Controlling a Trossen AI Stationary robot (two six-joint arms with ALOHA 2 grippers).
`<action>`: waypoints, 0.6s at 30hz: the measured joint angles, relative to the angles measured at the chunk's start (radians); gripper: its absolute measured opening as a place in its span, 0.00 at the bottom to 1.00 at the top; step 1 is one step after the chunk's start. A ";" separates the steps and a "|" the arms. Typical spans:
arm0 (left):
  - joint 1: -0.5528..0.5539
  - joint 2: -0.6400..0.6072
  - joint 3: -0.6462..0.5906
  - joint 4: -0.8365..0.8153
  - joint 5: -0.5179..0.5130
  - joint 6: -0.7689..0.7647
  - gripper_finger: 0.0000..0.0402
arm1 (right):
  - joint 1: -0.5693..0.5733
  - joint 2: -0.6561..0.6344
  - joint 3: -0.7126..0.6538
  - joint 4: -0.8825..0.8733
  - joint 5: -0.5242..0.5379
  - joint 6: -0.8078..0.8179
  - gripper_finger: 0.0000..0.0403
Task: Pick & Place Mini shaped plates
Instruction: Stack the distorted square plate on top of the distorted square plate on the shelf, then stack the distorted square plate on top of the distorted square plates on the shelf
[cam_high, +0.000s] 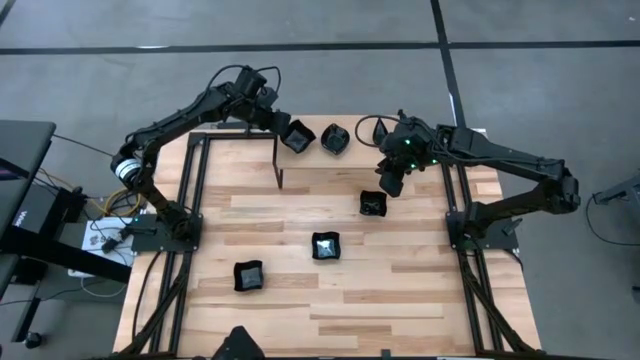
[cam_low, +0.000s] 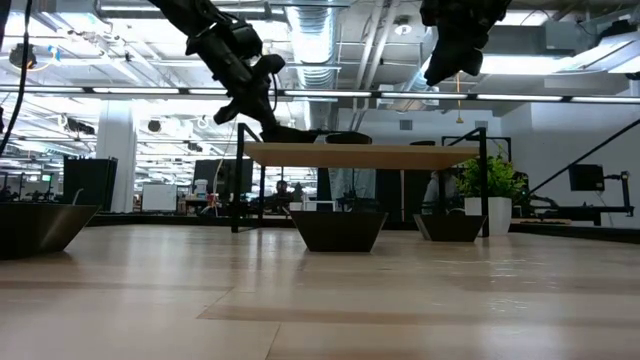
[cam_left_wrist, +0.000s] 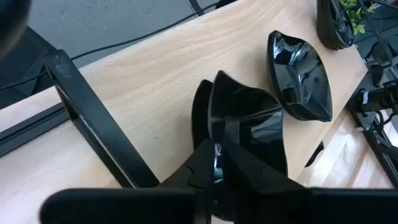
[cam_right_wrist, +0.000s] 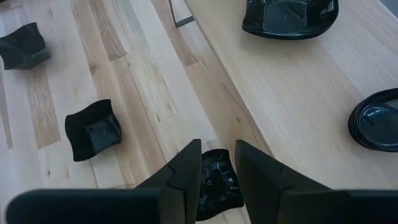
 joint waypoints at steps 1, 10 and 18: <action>0.000 0.000 0.000 0.000 0.000 0.000 0.09 | 0.000 0.000 0.000 0.000 0.000 0.000 0.23; -0.004 -0.006 0.000 0.015 -0.010 0.023 0.23 | 0.000 0.000 0.000 0.000 0.000 0.000 0.23; -0.042 -0.143 0.019 0.029 0.043 -0.003 0.27 | 0.000 0.000 0.000 -0.001 0.000 0.000 0.23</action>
